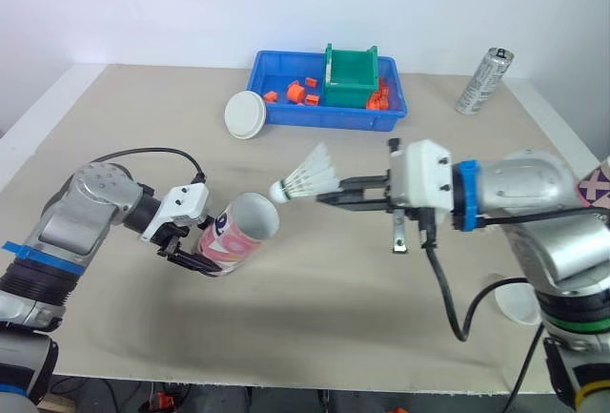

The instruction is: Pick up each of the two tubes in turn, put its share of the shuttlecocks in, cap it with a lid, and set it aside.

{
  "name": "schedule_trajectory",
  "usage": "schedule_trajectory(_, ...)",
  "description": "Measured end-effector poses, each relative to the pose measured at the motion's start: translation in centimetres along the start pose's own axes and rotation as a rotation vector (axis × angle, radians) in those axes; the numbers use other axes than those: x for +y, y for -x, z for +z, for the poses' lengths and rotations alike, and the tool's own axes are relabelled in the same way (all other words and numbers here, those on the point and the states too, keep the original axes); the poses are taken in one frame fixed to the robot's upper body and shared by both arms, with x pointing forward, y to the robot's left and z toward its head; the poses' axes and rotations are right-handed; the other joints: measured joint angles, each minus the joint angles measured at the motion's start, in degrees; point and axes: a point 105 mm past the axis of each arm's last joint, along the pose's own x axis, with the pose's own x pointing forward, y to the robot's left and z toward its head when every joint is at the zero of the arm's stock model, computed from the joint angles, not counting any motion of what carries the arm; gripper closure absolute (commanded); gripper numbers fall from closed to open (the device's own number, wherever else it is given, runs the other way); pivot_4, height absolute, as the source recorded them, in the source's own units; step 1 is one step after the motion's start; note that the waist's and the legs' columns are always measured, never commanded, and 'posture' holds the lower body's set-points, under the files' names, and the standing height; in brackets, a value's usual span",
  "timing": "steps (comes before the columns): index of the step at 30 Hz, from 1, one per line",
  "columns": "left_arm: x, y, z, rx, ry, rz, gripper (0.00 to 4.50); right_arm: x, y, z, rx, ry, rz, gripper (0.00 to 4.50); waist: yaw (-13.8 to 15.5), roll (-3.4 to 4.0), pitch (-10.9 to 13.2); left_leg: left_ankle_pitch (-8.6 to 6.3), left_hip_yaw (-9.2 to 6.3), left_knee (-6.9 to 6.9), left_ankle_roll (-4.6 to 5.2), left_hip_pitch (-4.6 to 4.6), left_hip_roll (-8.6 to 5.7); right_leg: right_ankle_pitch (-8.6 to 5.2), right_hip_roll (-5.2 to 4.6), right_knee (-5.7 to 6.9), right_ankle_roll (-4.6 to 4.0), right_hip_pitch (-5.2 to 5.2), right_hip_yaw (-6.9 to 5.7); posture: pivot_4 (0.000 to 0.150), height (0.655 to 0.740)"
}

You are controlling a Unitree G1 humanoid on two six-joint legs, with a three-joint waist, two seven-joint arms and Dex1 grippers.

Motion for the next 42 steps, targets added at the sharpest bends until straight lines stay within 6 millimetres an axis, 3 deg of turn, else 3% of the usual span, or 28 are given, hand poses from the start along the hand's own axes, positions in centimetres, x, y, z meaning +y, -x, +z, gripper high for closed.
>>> schedule_trajectory(8, 0.0, 0.0, 0.1, 0.002, -0.002, -0.003, 1.27, 0.5, -2.8, -0.3, 0.001, 0.092, 0.164, 4.39, -0.08, 0.01, 0.0, 0.0, -0.01, 0.01, 0.0, 0.02, 0.02, 0.14, 0.02, 0.03, 0.18, -0.03, -0.05, 0.15, 0.7309)
schedule_trajectory(12, 0.0, 0.0, 0.1, 0.002, -0.003, -0.004, 1.27, 0.8, -3.7, -0.6, 0.006, 0.092, 0.216, 3.39, -0.05, 0.01, 0.01, 0.0, -0.01, 0.02, 0.0, 0.0, 0.02, 0.14, 0.01, 0.03, 0.19, -0.03, -0.04, 0.15, 0.7309)
schedule_trajectory(16, 0.0, -0.1, 0.1, 0.002, 0.003, -0.004, 1.27, 0.6, -3.8, -0.6, 0.014, 0.081, 0.243, 1.65, -0.04, 0.01, 0.01, 0.0, -0.06, 0.01, 0.0, 0.0, 0.02, 0.13, 0.01, 0.06, 0.16, -0.03, -0.09, 0.15, 0.7309)
schedule_trajectory(17, 0.0, -0.1, 0.2, 0.002, 0.001, -0.004, 1.27, 0.7, -3.5, -0.4, 0.006, 0.056, 0.256, 1.65, 0.0, 0.01, 0.01, 0.0, -0.08, 0.01, 0.0, -0.02, 0.02, 0.12, 0.01, 0.06, 0.16, -0.03, -0.11, 0.15, 0.7309)
schedule_trajectory(20, -0.1, -0.1, 0.3, 0.004, -0.002, -0.005, 1.27, 0.1, -1.7, 0.1, -0.023, -0.03, 0.218, 1.65, 0.01, 0.01, 0.01, 0.0, -0.1, 0.01, 0.0, -0.04, 0.01, 0.17, 0.0, 0.05, 0.08, -0.01, -0.11, 0.15, 0.7309)
schedule_trajectory(22, -0.1, -0.2, 0.3, 0.004, -0.005, -0.006, 1.27, -1.0, 0.1, -0.2, -0.039, -0.112, 0.101, 1.65, 0.09, 0.0, 0.0, 0.0, -0.15, 0.01, 0.0, -0.06, 0.0, 0.17, -0.01, 0.04, 0.06, 0.0, -0.16, 0.15, 0.7309)
schedule_trajectory(24, -0.2, -0.3, 0.3, 0.003, -0.008, -0.007, 1.27, -2.1, 2.3, -1.3, -0.02, -0.196, -0.055, 1.65, 0.13, 0.0, 0.0, 0.0, -0.18, 0.0, 0.0, -0.07, -0.01, 0.15, -0.01, 0.05, 0.04, -0.02, -0.18, 0.15, 0.7309)
schedule_trajectory(27, -0.6, -0.4, 0.3, 0.004, -0.017, -0.014, 1.27, -2.8, 8.0, -5.0, 0.067, -0.37, -0.417, 1.65, 0.38, -0.05, -0.03, -0.02, -0.26, -0.03, 0.03, -0.1, -0.04, 0.1, -0.03, 0.05, -0.04, 0.0, -0.29, 0.15, 0.7309)
schedule_trajectory(29, -0.7, -0.5, 0.4, 0.007, -0.022, -0.016, 1.27, -2.1, 10.6, -6.7, 0.126, -0.436, -0.547, 1.65, 0.37, 0.01, -0.06, -0.07, -0.26, -0.05, 0.11, -0.05, -0.04, 0.05, -0.02, 0.08, -0.09, 0.01, -0.28, 0.15, 0.7309)
schedule_trajectory(33, -0.4, -0.8, 0.7, 0.024, -0.042, -0.04, 1.27, 1.6, 16.5, -10.4, 0.334, -0.563, -0.742, 1.65, 0.63, 0.11, -0.11, -0.13, -0.36, 0.0, 0.21, -0.05, -0.11, -0.12, -0.03, 0.08, 0.09, 0.09, -0.35, 0.15, 0.7309)
schedule_trajectory(42, 0.5, -1.3, 1.2, 0.093, -0.101, -0.093, 1.27, 5.3, 23.7, -14.3, 0.603, -0.636, -0.903, 1.65, 0.09, 0.29, -0.16, -0.07, -0.3, 0.4, 0.28, 0.02, -0.2, -0.04, -0.04, 0.07, 0.0, 0.28, -0.15, 0.15, 0.7309)
